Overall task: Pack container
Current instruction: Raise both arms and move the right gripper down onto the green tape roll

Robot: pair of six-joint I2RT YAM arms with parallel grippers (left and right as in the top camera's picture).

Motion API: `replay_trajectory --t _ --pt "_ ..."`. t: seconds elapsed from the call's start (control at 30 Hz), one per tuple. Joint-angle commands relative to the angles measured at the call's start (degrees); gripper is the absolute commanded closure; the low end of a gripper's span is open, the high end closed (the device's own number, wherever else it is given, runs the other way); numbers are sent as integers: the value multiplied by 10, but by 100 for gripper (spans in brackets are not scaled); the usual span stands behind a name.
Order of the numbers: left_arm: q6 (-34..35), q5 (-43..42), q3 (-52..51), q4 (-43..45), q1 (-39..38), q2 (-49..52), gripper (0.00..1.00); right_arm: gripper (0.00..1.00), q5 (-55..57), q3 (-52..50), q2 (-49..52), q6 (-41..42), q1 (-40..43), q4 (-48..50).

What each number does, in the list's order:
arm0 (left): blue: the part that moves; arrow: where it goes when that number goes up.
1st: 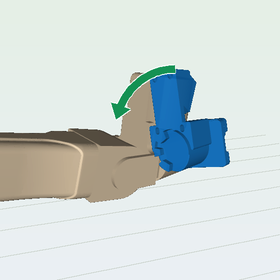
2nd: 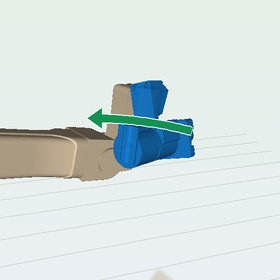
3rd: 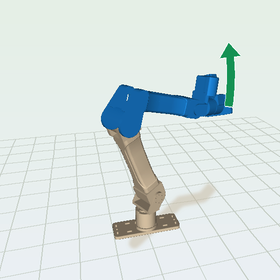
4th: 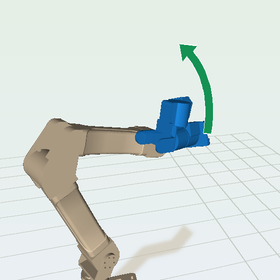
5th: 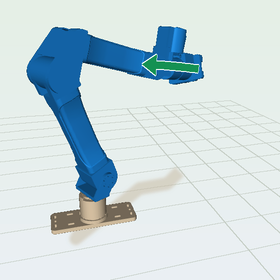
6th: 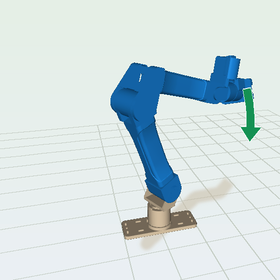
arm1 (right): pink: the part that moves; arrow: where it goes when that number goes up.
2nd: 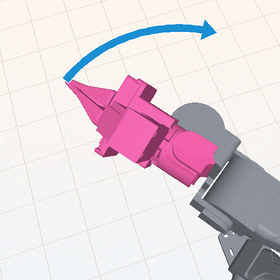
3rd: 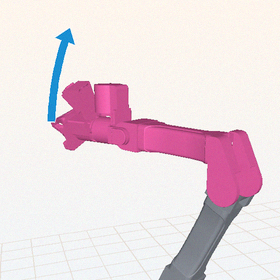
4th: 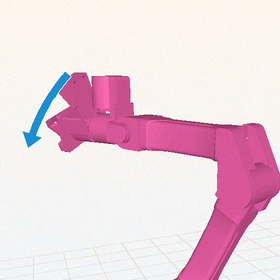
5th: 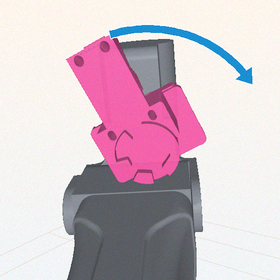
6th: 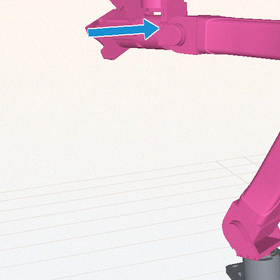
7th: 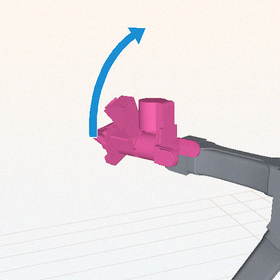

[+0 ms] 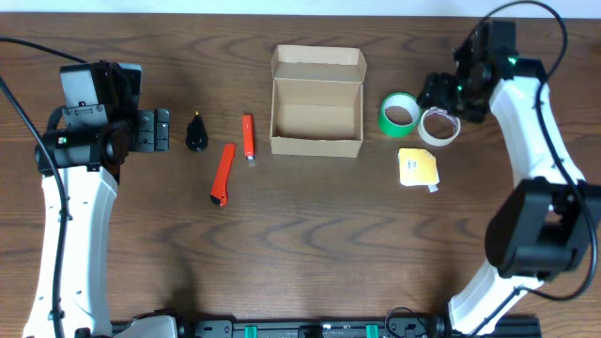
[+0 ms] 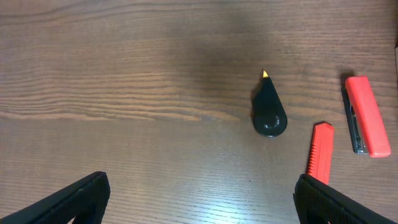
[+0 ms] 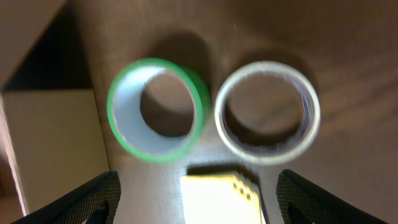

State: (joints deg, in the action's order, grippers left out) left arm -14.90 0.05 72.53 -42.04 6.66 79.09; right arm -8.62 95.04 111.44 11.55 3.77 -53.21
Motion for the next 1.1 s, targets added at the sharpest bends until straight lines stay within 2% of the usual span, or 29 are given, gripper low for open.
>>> replay_trajectory --t 0.0,0.17,0.83,1.07 --pt "-5 6 12 -2 2 2 5 18 44 39 33 6 -33 -2" --pt "-5 5 12 -2 2 2 5 15 116 67 71 -8 -73 2" --pt "-5 5 12 -2 2 2 5 18 145 67 133 -11 -77 68" --pt "-5 5 12 -2 2 2 5 29 144 67 157 -11 -77 75"
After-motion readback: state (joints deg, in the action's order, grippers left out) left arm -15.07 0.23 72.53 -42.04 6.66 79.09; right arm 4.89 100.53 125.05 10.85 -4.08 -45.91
